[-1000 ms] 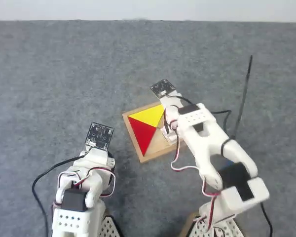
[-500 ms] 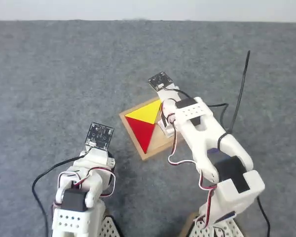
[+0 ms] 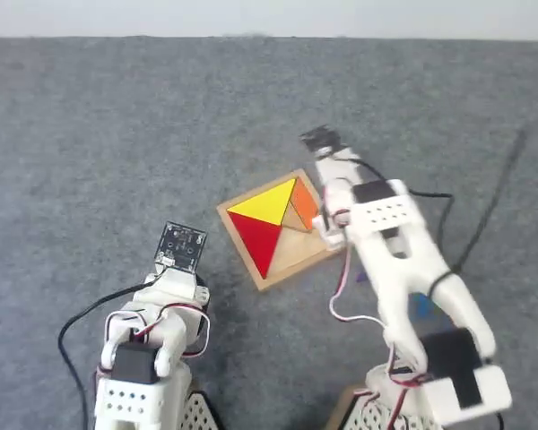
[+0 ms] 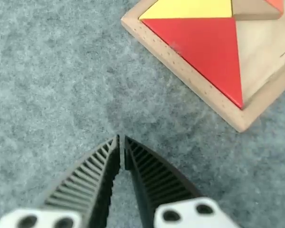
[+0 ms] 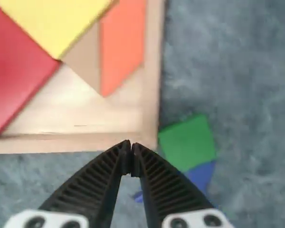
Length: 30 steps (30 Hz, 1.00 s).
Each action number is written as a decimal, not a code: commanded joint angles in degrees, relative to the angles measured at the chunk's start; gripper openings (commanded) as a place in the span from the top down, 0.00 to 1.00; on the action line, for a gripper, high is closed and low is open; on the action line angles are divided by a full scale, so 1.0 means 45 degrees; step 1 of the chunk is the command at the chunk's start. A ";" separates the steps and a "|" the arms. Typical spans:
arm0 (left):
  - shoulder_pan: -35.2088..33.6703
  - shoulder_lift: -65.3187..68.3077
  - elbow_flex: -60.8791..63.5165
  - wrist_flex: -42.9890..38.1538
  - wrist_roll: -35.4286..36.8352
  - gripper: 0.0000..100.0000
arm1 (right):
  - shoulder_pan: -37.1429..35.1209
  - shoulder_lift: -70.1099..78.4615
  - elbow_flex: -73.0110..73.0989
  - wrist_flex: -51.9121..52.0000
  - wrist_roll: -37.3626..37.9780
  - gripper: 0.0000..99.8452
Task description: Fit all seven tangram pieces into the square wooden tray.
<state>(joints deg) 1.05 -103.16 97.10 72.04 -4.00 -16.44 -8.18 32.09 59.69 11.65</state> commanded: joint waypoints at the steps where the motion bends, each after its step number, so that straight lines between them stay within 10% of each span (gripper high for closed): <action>1: -0.0020 -0.0195 -0.0127 0.0039 -0.0020 0.98 | 0.0869 -0.1006 -0.0098 0.0361 0.0156 0.98; 11: -0.0020 -0.0195 -0.0127 0.0039 -0.0020 0.98 | 0.0928 0.0498 0.0234 0.0322 0.2442 0.78; 30: -0.0020 -0.0195 -0.0127 0.0039 -0.0020 0.98 | 0.0967 0.2882 0.0176 -0.1475 0.4161 0.77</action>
<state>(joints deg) 1.05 -103.16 97.10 72.04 -4.00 -12.75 3.25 33.41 54.59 29.32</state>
